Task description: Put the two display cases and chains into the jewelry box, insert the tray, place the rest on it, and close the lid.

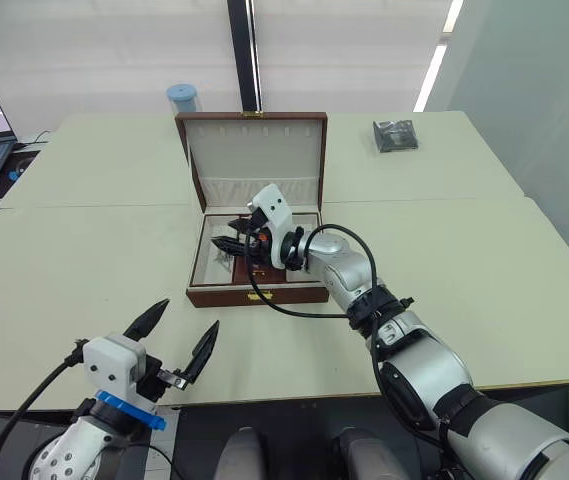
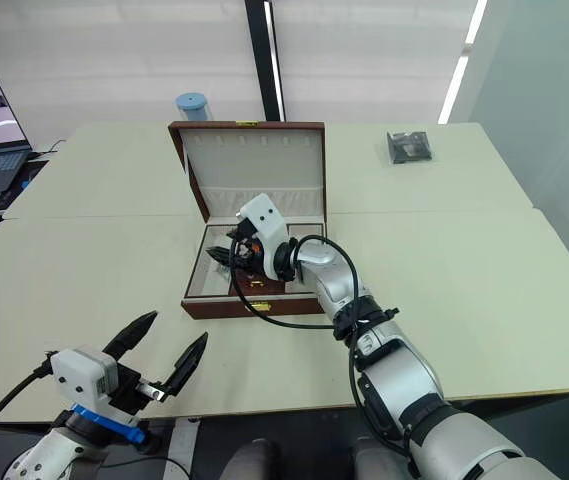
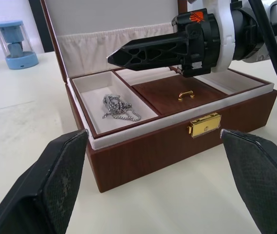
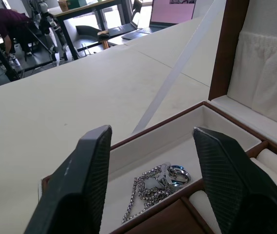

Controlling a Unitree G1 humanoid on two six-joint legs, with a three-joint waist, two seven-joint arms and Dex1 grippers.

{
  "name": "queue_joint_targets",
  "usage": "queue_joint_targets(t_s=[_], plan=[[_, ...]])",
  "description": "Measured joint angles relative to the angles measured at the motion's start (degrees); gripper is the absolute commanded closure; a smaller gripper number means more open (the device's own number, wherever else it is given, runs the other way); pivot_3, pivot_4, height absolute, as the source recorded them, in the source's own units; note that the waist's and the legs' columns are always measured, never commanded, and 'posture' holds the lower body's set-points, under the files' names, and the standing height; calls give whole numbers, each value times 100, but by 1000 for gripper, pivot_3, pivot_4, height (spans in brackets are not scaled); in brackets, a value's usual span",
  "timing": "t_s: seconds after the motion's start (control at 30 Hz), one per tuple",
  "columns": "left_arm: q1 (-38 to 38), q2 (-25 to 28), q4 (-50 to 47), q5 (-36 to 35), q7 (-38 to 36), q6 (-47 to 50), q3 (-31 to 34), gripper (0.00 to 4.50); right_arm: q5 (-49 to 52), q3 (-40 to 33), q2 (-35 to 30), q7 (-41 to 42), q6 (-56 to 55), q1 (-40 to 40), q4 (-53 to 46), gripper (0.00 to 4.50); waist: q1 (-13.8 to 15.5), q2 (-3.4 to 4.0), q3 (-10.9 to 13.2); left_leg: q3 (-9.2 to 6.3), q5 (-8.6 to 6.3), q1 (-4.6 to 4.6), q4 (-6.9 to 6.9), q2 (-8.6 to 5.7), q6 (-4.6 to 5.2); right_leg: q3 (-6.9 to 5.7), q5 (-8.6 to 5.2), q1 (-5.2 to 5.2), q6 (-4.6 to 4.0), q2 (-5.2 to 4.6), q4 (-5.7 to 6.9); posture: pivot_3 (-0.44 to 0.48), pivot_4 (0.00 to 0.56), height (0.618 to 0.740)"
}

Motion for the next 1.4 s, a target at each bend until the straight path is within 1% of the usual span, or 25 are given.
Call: queue_joint_targets(t_s=[0.03,0.07,0.43,0.53,0.63,0.7,0.77,0.9,1.0,1.1,1.23,1.4], plan=[[2,0,0,0,0,5,0,0,2,-2,0,16,3,0,-18,192,0,0,0,0,0,0,0,0,0,0,0,0,0,0,0,0,150,740],[3,0,0,0,0,13,-1,0,9,-6,0,24,3,0,-36,15,0,0,0,0,0,0,0,0,0,0,0,-1,0,0,0,0,150,740],[-130,30,-1,-157,50,611,-1,0,40,-14,-10,208,7,11,-380,15,0,2,2,-1,0,0,-1,0,0,-1,0,0,0,0,0,0,150,740],[-180,147,-1,-250,49,878,7,0,54,-40,-35,321,2,87,-601,15,0,1,1,-2,0,0,-1,0,0,-2,0,0,0,0,0,0,150,740],[-255,329,14,-409,3,1163,96,0,66,-56,-265,553,-2,333,-950,15,8,1,2,-4,0,-3,0,-1,0,-4,0,1,0,0,-1,0,150,740],[-283,487,62,-562,-28,1370,263,0,94,-73,-549,733,10,498,-1252,15,16,1,2,-3,0,-2,0,-2,0,-3,0,2,0,-1,-2,0,150,740],[-372,693,185,-710,-141,1558,430,0,159,-125,-964,966,39,754,-1726,15,34,1,3,-10,0,-3,1,-3,0,-9,0,4,0,-2,-4,0,150,740],[-652,1181,719,-917,-437,1751,943,0,320,-346,-1959,1448,193,1467,-2584,15,24,4,5,-7,0,-2,0,-1,0,-7,0,3,0,0,-5,0,150,740],[-957,1523,1143,-1012,-738,1862,1143,0,490,-510,-2593,1714,392,2021,-3170,15,-6,10,9,-6,0,0,-3,3,0,-5,0,1,0,6,-4,0,150,740],[-1207,1770,1447,-1018,-943,1922,1249,0,583,-670,-3015,1847,511,2372,-3512,15,-6,14,12,-6,0,1,-5,4,0,-4,-1,0,0,9,-4,0,150,740],[-1597,2218,2029,-997,-1219,2032,1368,0,646,-1048,-3823,1976,540,3017,-3749,15,29,13,15,-1,0,-1,-5,-1,0,-2,-1,3,0,6,-10,0,150,740],[-2011,2730,2700,-968,-1634,2134,1421,0,659,-1367,-4355,1986,478,3634,-3827,15,10,13,16,0,0,1,-5,3,0,-3,-1,1,0,8,-8,0,150,740]])
